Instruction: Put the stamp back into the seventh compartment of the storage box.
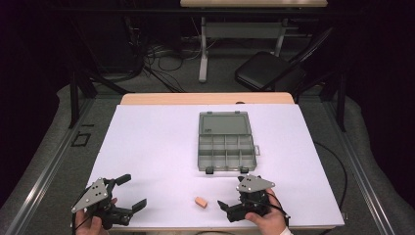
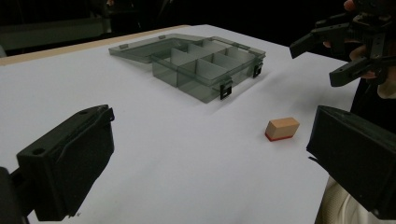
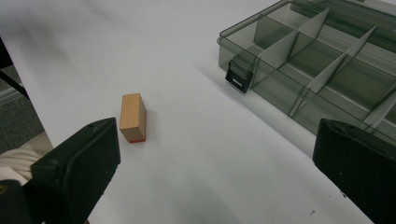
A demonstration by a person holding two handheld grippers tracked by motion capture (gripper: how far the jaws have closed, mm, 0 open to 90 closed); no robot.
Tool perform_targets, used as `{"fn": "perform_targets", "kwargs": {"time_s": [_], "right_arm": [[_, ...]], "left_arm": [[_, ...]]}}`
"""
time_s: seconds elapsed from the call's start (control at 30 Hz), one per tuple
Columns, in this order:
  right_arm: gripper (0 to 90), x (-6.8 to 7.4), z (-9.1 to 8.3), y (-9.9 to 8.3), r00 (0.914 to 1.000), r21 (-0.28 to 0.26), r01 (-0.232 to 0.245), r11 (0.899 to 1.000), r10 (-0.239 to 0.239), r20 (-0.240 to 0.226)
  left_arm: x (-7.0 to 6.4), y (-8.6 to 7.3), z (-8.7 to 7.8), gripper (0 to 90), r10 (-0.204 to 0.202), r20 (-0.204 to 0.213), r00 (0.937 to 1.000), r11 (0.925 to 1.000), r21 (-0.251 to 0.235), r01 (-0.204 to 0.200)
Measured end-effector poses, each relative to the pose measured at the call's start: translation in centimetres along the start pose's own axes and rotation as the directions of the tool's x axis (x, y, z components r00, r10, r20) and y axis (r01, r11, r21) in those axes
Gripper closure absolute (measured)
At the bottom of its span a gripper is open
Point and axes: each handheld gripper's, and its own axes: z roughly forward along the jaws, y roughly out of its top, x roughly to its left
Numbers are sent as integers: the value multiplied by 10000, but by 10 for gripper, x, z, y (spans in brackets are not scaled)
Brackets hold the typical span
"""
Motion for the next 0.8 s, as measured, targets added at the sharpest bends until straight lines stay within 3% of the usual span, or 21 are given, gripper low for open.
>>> {"fn": "perform_targets", "kwargs": {"time_s": [0.1,0.23,0.63,0.8], "right_arm": [[0,3,3,2,9997,73,22,10000,-24,232],[0,4,9,4,9995,173,-305,9994,306,-37],[0,10,16,9,9990,352,-358,9987,366,-238],[81,11,15,8,9995,319,-218,9993,225,-216]], "left_arm": [[0,0,0,5,2,-9,10000,10000,-6,-2],[0,0,0,5,6,-15,10000,10000,-9,-6],[-1,0,0,5,28,38,10000,10000,-7,-28],[-1,0,0,5,24,27,10000,10000,33,-24]]}}
